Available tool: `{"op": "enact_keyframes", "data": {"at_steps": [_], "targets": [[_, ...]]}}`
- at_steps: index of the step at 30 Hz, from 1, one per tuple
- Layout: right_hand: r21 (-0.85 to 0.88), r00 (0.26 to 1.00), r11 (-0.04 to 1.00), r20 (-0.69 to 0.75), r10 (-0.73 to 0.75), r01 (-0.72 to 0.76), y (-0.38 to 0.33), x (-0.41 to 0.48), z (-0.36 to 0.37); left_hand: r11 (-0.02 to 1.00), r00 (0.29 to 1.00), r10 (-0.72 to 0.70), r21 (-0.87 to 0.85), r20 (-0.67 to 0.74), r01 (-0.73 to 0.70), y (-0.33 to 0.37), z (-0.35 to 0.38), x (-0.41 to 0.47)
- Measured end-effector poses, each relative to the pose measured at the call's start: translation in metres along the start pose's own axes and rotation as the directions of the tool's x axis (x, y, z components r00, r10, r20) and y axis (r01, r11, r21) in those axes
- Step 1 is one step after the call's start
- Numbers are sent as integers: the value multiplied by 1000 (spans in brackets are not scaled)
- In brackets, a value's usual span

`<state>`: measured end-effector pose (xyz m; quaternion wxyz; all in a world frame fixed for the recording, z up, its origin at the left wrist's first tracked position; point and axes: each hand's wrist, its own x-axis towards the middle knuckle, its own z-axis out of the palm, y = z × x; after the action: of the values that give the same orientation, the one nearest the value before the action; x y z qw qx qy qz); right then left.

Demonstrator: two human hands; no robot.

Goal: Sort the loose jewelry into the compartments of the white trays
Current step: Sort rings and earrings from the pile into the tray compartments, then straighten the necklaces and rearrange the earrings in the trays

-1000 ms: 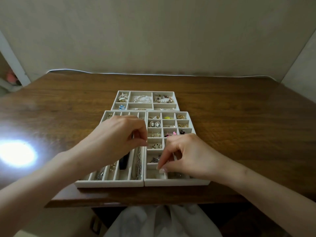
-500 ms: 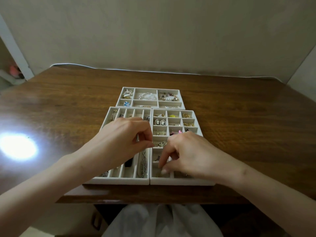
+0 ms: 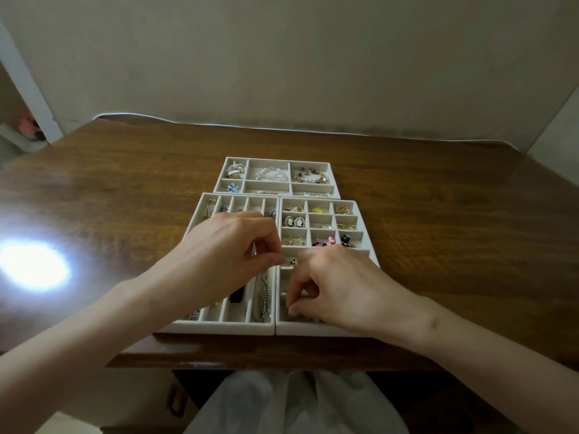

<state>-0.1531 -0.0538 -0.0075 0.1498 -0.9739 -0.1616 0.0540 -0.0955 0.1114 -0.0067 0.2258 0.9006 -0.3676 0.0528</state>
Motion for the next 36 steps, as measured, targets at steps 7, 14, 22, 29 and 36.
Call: {"op": "enact_keyframes", "data": {"at_steps": [7, 14, 22, 29, 36], "targets": [[-23, 998, 1000, -55, -19, 17, 0, -1, 3, 1000, 1000, 21, -14, -14, -21, -2, 2, 0], [8, 996, 1000, -88, -28, 29, 4, -1, 4, 999, 999, 39, -17, -12, -39, -3, 5, 1], [138, 983, 990, -184, 2, 24, 16, 1, -3, 1000, 1000, 19, 15, -24, -19, -6, 6, 3], [215, 964, 976, -249, 90, -35, 47, 14, -7, 998, 998, -64, 22, -24, 65, -19, 5, 9], [230, 954, 971, -270, 134, -71, 69, 38, -17, 980, 977, -187, -79, -102, 180, -55, -1, 34]]}}
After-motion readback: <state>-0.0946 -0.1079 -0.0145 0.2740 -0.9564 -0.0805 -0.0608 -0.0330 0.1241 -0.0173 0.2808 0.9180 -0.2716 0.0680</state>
